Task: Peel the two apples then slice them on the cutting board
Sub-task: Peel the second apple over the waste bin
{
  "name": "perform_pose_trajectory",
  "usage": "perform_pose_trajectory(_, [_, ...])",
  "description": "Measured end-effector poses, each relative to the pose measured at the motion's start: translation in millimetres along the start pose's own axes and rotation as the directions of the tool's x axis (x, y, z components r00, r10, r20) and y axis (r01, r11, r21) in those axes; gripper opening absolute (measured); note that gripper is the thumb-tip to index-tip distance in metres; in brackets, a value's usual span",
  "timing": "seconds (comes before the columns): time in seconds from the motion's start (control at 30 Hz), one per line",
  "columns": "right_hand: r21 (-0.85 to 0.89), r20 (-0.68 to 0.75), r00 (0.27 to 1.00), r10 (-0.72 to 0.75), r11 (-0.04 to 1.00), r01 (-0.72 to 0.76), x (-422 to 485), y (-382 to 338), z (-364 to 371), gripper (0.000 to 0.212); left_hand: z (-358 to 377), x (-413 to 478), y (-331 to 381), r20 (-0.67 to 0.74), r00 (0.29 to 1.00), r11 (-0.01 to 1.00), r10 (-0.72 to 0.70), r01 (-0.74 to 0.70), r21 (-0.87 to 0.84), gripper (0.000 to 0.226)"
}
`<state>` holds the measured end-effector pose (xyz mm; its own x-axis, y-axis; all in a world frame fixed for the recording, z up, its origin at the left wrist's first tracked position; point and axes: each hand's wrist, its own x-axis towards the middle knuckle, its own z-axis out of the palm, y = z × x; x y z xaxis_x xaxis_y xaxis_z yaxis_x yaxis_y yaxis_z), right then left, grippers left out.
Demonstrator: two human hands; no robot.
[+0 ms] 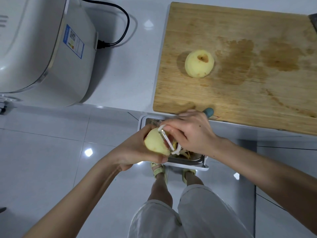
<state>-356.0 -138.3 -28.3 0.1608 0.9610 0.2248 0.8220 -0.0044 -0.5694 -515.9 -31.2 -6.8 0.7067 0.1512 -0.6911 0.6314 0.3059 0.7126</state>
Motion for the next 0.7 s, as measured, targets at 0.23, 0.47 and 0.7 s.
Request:
perform_pose_trajectory(0.23, [0.011, 0.018, 0.972, 0.233, 0.972, -0.233, -18.8, 17.1, 1.2, 0.032, -5.5, -4.3, -3.4, 0.035, 0.999, 0.992, 0.008, -0.004, -0.129, 0.079])
perform_pose_trajectory(0.47, [-0.063, -0.122, 0.992, -0.036, 0.998, 0.029, 2.0, -24.3, -9.2, 0.023, -3.2, 2.4, -6.9, 0.083, 0.997, 0.982, -0.008, 0.024, -0.186, 0.091])
perform_pose_trajectory(0.7, [-0.073, -0.066, 0.994, 0.083, 0.993, -0.088, -13.2, 8.1, -2.2, 0.02, -6.2, -5.6, -3.5, 0.078, 0.996, 0.972, 0.033, -0.014, -0.234, 0.086])
